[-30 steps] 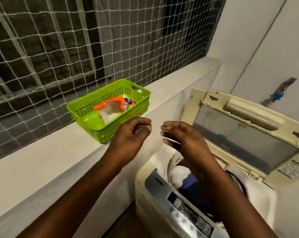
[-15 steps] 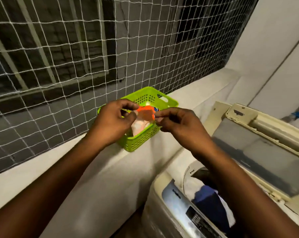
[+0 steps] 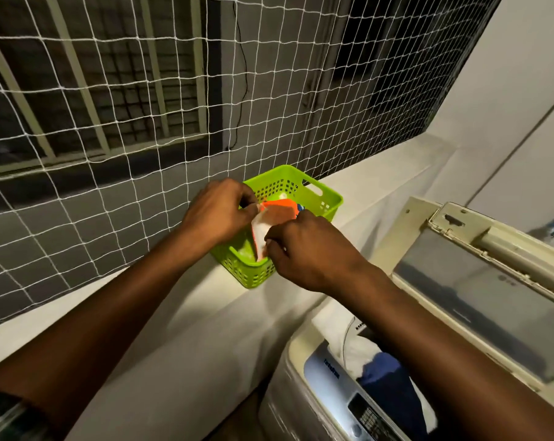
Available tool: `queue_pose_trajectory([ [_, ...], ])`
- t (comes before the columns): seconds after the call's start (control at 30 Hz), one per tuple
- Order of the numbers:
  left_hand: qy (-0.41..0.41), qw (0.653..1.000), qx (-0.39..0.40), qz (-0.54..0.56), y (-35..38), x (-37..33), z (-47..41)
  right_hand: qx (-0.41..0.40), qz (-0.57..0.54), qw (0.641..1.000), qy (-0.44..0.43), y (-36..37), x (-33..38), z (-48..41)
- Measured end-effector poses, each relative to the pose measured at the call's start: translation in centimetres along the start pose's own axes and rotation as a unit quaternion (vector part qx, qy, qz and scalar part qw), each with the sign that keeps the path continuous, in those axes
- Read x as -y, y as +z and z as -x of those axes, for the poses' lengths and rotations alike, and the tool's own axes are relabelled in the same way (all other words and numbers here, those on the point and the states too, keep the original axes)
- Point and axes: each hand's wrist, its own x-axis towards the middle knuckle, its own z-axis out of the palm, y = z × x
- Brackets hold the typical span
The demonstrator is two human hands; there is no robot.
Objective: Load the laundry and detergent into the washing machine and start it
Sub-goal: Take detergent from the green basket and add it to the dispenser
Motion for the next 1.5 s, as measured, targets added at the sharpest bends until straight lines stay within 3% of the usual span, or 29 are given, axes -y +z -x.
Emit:
queue_pose_trajectory([
  [0.1,0.009,1.000,-0.007,0.024,0.1,-0.4,-0.9,-0.007,0.091,0.996,0.001,0.1,0.9,-0.6],
  [0.27,0.038,0.997,-0.041,0.047,0.2,-1.4,-2.7,-0.006,0.143,0.990,0.020,0.1,1.3,-1.7],
  [0.63,0.069,0.993,-0.032,0.095,0.2,-0.3,-2.4,0.022,-0.012,0.994,0.108,-2.7,-1.4,-2.4],
  [0.83,0.098,0.989,-0.020,0.110,-0.1,-0.5,-1.9,-0.019,0.065,0.989,0.129,-3.5,-1.4,-2.5],
  [1.0,0.108,0.988,-0.017,0.105,-0.2,-0.6,-2.1,-0.001,0.147,0.983,0.108,-2.5,-0.6,-2.4],
  [1.17,0.110,0.988,-0.013,0.105,0.2,-0.7,-2.4,-0.022,0.159,0.980,0.115,-1.5,-1.0,-2.6],
  [1.37,0.096,0.988,-0.010,0.117,0.4,-0.9,-2.8,-0.041,0.100,0.987,0.119,-0.4,-1.5,-3.3],
  [1.5,0.090,0.989,-0.013,0.116,0.2,-0.5,-3.0,-0.074,-0.015,0.987,0.145,0.5,-2.0,-3.2],
])
